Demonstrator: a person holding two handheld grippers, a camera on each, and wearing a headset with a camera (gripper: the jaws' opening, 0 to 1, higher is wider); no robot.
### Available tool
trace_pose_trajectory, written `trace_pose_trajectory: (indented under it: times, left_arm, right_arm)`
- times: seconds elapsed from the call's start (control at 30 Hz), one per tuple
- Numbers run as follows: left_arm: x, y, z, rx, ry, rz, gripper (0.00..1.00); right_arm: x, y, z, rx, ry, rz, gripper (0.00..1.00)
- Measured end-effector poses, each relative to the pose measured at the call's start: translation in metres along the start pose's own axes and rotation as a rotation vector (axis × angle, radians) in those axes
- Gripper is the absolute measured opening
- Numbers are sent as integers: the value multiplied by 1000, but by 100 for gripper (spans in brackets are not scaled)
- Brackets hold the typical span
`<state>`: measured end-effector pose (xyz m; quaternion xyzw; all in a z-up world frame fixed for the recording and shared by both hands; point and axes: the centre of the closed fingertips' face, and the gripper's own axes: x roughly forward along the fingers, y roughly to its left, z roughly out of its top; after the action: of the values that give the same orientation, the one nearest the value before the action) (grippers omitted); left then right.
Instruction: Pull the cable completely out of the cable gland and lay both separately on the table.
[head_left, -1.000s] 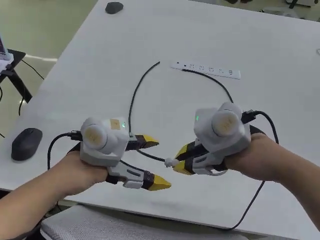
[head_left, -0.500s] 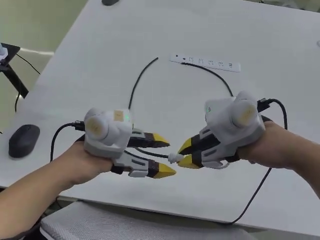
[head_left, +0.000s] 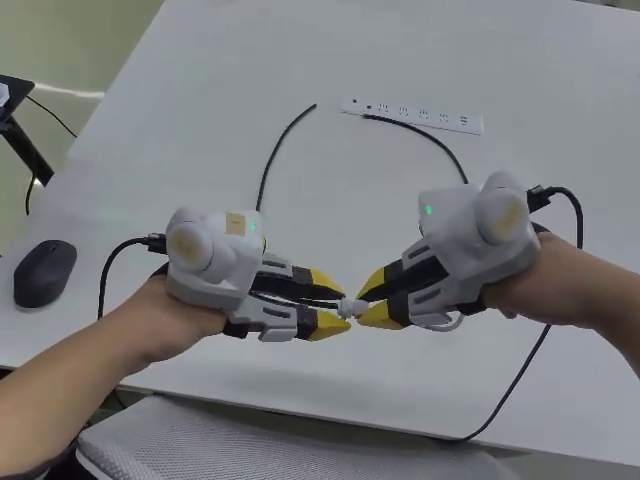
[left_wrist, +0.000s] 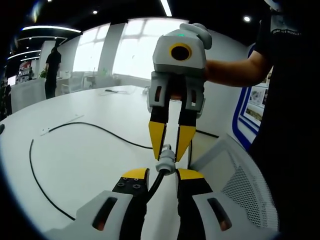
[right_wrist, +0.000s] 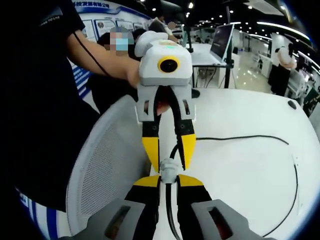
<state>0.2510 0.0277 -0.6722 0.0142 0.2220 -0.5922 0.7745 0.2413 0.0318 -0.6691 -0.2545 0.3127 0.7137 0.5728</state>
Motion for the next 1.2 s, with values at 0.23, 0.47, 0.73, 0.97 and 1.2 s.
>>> trace_pose_trajectory:
  times: [0.23,0.47,0.73,0.97,1.2]
  left_arm:
    - [1,-1,1,-7,-8,-12,19]
    - [4,-4,-1,-4,-1,-23,16]
    - [3,-4,-1,-19,9,-14,15]
    - [-1,-8,0,-35,13,-20,15]
    - [-5,-12,4,-14,15,-18,15]
  right_arm:
    - [1,0,-4,-21,-22,4,6]
    - [4,1,-7,-75,-34,-3,6]
    - [5,2,-7,-131,-55,-49,7]
    - [5,3,-3,-56,-118,-46,8]
    - [-2,8,2,147,-231,36,11]
